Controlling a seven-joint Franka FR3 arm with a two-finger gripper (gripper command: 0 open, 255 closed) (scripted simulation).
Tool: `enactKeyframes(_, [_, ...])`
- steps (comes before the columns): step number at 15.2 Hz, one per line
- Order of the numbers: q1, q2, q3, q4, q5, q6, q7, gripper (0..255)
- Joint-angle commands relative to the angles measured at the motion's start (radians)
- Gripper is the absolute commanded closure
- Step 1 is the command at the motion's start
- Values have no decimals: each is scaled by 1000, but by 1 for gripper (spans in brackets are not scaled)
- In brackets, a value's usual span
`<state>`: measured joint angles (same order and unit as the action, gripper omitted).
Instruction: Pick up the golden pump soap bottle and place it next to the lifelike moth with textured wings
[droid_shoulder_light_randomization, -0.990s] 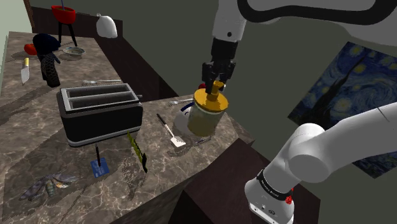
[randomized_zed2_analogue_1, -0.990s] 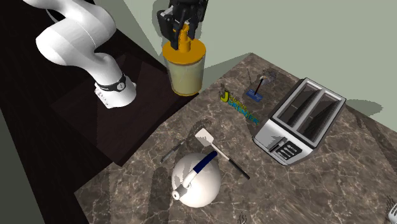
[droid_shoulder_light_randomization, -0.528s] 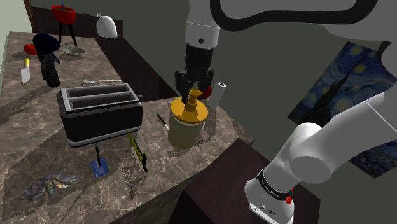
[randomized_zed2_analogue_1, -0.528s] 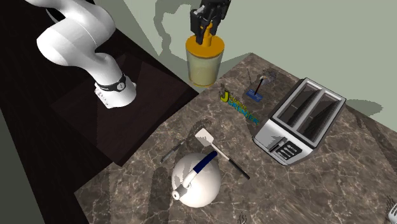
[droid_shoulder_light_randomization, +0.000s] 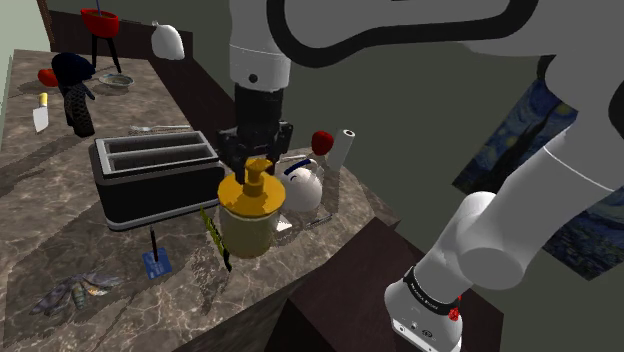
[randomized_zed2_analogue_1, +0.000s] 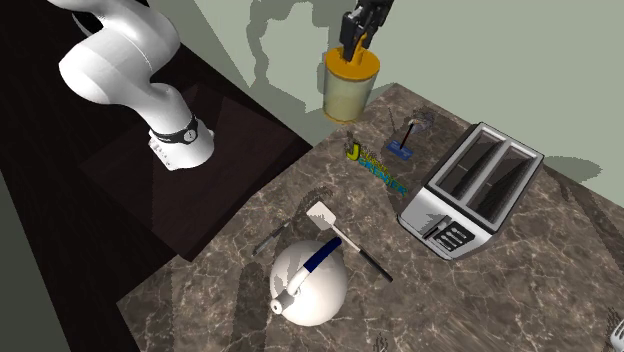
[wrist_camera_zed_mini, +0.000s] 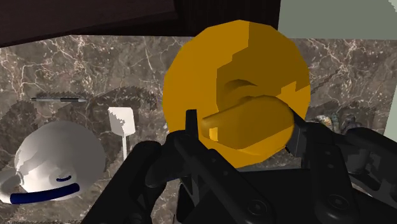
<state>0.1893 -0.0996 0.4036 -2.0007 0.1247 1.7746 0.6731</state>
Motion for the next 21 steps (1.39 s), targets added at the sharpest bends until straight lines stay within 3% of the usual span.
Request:
enactKeyframes(1, [18, 61, 27, 41, -16, 21, 51, 255])
enactKeyframes(7, [89, 275, 80, 225, -100, 41, 199, 255])
enactKeyframes(13, [201, 511, 92, 473, -202, 14, 327, 255])
enactKeyframes(18, [326, 732, 75, 761, -279, -59, 401, 255])
enactKeyframes(21, [422, 897, 54, 1015, -321, -143, 426, 255])
